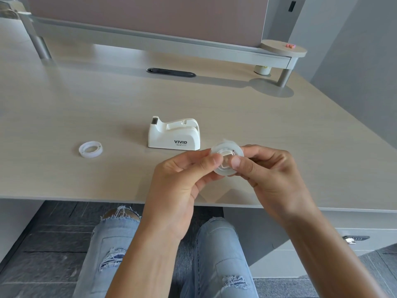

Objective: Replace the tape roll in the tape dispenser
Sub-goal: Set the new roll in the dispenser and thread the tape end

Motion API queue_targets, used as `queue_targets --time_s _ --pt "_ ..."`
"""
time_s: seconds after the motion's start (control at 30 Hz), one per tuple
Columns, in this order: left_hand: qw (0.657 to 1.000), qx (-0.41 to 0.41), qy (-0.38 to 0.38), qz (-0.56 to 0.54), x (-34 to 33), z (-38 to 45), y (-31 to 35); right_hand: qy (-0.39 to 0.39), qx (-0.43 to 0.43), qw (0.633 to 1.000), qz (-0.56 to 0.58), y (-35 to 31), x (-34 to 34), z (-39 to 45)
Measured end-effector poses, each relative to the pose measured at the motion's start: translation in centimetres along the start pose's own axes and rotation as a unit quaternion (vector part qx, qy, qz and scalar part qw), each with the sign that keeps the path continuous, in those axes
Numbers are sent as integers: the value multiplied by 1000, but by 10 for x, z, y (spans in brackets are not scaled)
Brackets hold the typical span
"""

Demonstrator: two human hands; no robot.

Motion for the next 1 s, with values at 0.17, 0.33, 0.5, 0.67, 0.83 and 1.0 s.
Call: queue_targets --time_s 0.17,0.33,0.5,0.67,0.83,1.0 --pt "1000 19 -12 -12 8 3 4 -13 5 1000 0 4 -9 8" --pt "999 36 -12 -19 19 8 8 -34 5 999 4 8 -20 16" --pt "998 56 2 -38 32 17 11 -42 1 999 9 18 -30 27" --pt "998 35 37 -28 44 26 22 -46 -21 999 -9 30 -36 40" --pt "986 -56 148 57 57 29 41 -26 -8 997 -76 31 -37 62" --pt "921 -166 240 259 62 22 65 16 61 975 -215 16 -21 97"
Point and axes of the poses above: each hand's wrist, its own z-axis towards the middle knuckle, its own x-axis out of the back of the hand, y = z × x, the point moved 9 cm from there along z, towards the middle knuckle, and after that the axes turned 13 degrees about x, right-handed, at the moved point
